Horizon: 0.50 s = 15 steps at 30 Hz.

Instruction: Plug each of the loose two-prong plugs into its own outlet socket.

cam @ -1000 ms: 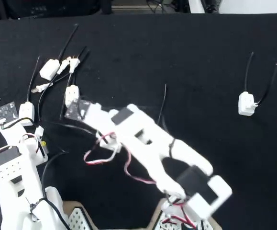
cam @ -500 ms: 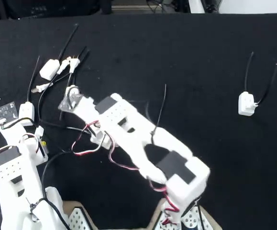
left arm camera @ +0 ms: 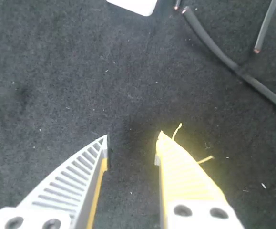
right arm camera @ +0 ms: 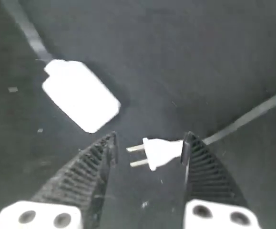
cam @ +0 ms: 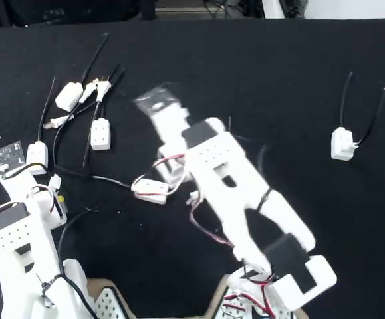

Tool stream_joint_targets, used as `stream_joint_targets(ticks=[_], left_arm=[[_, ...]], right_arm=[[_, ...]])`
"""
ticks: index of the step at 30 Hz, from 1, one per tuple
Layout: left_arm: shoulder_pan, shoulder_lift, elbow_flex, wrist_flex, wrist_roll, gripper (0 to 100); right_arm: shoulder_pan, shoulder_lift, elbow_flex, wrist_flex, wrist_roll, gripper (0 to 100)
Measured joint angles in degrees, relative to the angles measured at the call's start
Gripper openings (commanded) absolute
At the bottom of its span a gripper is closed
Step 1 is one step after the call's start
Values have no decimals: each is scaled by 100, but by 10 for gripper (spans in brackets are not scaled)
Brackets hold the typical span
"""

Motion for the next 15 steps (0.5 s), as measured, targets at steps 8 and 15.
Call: stream_joint_targets(ticks=[8, 15], left_arm=[[0, 0, 0, 0, 0, 170], [0, 0, 0, 26, 0, 170]], right_arm=[[492, 53, 413, 220, -1600, 198], [1108, 44, 853, 264, -2330, 198]])
